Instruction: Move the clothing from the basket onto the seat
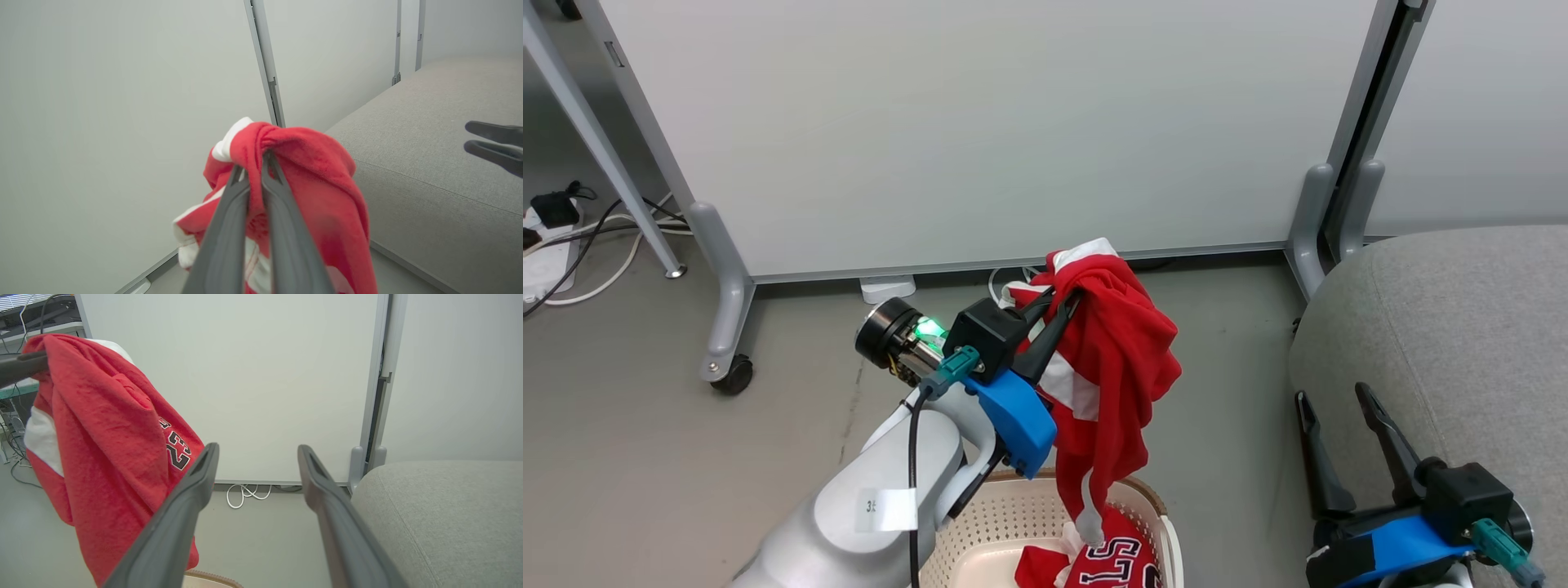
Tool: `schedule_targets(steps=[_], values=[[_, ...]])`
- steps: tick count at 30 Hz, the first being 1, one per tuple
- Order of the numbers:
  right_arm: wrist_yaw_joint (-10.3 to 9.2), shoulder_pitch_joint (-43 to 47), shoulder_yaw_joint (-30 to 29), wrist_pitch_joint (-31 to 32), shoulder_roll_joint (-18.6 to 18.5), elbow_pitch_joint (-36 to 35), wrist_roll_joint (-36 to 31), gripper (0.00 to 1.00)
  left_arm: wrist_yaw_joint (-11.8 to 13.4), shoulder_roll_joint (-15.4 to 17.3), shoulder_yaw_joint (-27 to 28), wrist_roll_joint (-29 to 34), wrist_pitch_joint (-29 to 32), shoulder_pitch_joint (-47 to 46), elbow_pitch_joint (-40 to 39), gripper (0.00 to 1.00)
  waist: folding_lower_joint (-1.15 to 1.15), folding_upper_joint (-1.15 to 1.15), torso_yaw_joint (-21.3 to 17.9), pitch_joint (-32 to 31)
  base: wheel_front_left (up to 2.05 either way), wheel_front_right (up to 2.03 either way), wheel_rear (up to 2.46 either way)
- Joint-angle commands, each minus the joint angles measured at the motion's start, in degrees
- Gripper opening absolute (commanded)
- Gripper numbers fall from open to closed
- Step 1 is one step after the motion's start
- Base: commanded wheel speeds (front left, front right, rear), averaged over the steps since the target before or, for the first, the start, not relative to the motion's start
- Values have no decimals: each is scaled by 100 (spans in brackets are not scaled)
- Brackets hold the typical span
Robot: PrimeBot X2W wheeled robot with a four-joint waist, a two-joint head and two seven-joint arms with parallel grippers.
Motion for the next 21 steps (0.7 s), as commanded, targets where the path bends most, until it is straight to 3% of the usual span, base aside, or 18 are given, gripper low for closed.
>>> schedule_targets(steps=[1,21], values=[[3,58,12,-22,-21,13,43,100,29,41,-9,-13,40,-65,-79,0,1,-1,15,-7,0,0,0],[3,-28,742,-22,-20,84,85,100,123,162,-89,-79,192,-41,-441,0,1,-1,98,62,0,0,0]])
